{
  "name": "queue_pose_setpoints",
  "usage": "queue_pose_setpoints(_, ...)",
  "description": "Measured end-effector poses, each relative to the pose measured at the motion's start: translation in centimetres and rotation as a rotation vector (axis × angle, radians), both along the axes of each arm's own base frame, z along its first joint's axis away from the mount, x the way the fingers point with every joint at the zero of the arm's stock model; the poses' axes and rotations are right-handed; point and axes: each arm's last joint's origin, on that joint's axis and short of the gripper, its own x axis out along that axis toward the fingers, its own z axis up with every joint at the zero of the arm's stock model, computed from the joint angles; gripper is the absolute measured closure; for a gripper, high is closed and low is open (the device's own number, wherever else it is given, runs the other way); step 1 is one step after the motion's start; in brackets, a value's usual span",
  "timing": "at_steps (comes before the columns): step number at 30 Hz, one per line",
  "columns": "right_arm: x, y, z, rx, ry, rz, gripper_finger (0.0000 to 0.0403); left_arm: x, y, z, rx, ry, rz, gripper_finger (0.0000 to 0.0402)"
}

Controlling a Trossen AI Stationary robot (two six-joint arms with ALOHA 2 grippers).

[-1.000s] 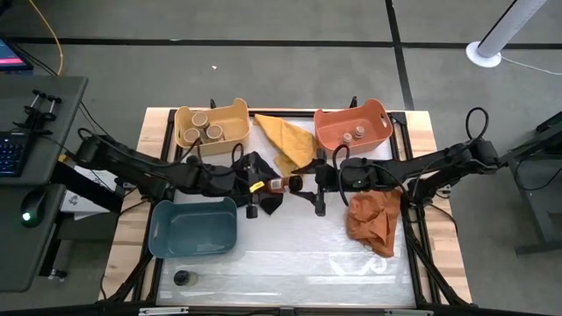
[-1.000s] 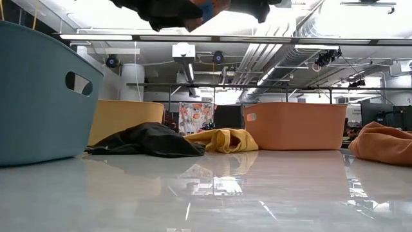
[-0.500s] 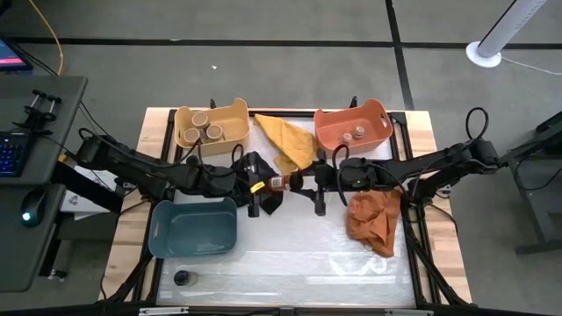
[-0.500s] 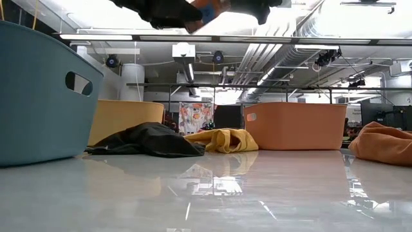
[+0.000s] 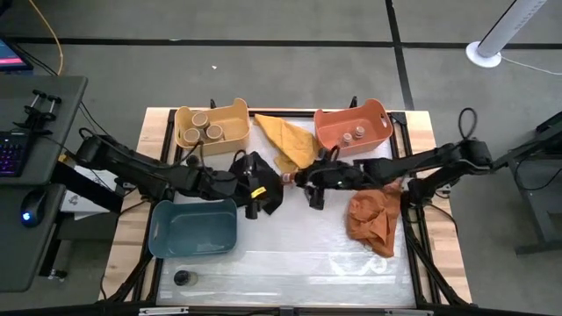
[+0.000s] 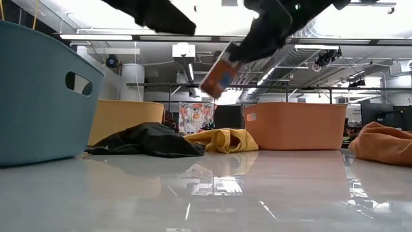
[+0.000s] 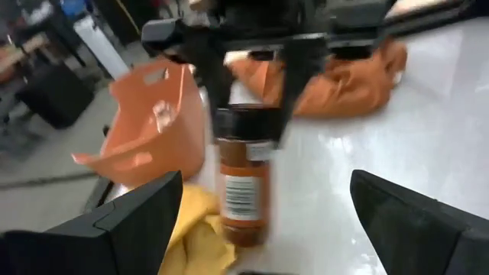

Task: Sort spices by type
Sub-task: Put the bottom right black spice bottle into the blue bin

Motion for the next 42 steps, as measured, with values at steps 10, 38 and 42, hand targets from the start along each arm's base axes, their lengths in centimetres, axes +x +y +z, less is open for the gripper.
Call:
queue_pose_setpoints(10, 1.6, 1.8, -3.7, -0.040, 0.162, 0.101, 0.0209, 2.2, 0.2, -4.1, -0.090, 0.110, 0.016, 0.0037)
queue_pose_setpoints(38, 2.6, 3.6, -0.5, -0.013, 0.125, 0.226, 0.0209, 4.6, -0.4, -6.9, -0.164, 0.200, -0.046, 0.0165)
queue_pose_setpoints(42, 2.6, 3.6, -0.5, -0.015, 0.125, 0.228, 0.0209, 4.6, -0.4, -6.8, -0.171, 0.200, -0.054, 0.0218)
